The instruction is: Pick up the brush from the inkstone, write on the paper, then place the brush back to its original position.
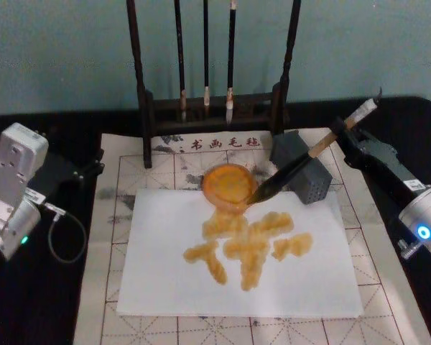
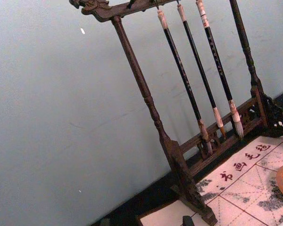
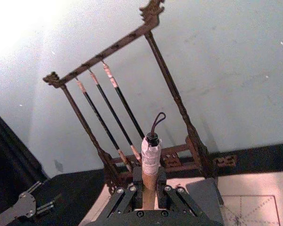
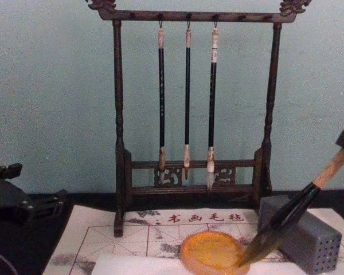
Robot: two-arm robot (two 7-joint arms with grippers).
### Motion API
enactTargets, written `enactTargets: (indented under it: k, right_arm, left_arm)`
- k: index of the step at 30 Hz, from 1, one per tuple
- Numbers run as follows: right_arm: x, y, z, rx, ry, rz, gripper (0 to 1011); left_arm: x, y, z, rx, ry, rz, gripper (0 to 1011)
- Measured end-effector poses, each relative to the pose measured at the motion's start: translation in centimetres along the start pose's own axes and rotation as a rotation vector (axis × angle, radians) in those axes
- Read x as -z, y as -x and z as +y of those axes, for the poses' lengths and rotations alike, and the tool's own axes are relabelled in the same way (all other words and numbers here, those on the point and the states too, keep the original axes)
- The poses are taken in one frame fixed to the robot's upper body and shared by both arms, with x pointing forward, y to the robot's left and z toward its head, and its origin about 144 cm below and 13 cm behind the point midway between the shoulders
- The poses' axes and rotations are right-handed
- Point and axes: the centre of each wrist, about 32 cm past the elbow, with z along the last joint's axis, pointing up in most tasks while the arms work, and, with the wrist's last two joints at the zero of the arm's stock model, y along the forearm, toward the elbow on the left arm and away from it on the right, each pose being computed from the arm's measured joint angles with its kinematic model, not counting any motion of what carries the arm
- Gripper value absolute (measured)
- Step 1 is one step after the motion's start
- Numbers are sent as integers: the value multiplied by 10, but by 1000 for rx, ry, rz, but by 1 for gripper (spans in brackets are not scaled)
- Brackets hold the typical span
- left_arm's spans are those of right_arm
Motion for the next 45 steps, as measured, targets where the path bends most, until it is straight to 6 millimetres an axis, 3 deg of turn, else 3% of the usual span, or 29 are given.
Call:
enactTargets:
  k: [14,45]
  right_arm:
    - [-23,-5,-5,-113,12,-103,182]
    - [-47,-6,-54,-264,115,-315,182]
  left_arm:
    - [0,0,0,0,0,0,1001]
    - [0,0,0,0,0,0,1001]
